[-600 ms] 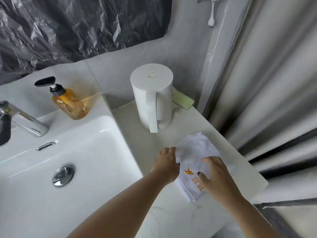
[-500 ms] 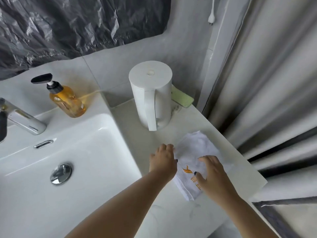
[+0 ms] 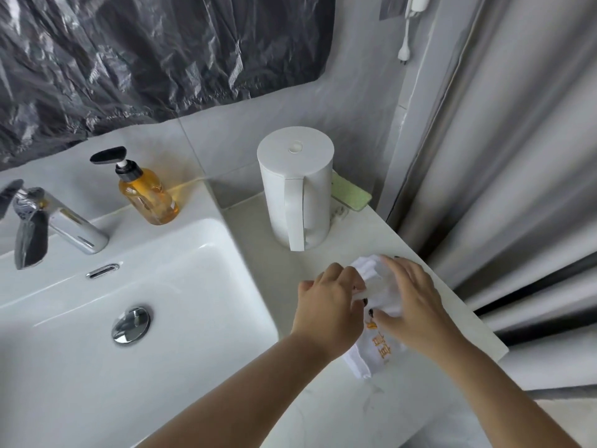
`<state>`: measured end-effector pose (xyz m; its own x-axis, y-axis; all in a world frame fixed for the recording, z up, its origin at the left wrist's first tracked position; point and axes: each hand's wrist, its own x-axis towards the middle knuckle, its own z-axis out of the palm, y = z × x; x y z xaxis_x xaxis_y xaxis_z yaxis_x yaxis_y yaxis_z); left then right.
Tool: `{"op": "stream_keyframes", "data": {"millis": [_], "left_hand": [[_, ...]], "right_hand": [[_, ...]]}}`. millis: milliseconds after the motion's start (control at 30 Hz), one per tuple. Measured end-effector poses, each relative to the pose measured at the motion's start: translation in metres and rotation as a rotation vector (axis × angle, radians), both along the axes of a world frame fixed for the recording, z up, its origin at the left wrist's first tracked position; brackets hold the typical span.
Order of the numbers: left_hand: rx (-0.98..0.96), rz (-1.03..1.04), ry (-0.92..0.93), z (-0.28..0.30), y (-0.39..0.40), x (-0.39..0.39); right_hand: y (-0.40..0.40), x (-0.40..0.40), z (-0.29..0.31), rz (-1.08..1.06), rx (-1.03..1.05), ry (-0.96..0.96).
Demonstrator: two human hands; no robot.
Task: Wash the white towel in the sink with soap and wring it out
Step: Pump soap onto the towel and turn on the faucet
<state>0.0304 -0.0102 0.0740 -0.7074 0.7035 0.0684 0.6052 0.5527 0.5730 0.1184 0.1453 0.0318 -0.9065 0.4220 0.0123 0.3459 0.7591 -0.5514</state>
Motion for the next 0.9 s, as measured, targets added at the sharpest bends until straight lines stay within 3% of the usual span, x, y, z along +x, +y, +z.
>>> {"op": "stream_keyframes", "data": {"millis": [133, 300, 533, 733, 900], "left_hand": [[0.152, -0.031, -0.013, 0.030, -0.015, -0.001], [0.338, 0.000, -0.040, 0.067, -0.039, -0.011], [0.625, 0.124, -0.370, 0.120, -0.084, -0.032], [0.567, 0.214, -0.399, 0.128, -0.139, -0.050], [0.578, 0.368, -0.353, 0.137, -0.188, -0.052]], "right_hand": [[0.011, -0.010, 0.026, 0.157, -0.052, 0.099], [-0.003, -0.019, 0.075, 0.184, -0.262, 0.081], [-0.050, -0.040, 0.151, 0.173, -0.327, 0.290], [-0.100, -0.073, 0.245, 0.206, -0.403, 0.545], [-0.155, -0.104, 0.299, 0.357, -0.391, 0.640]]}}
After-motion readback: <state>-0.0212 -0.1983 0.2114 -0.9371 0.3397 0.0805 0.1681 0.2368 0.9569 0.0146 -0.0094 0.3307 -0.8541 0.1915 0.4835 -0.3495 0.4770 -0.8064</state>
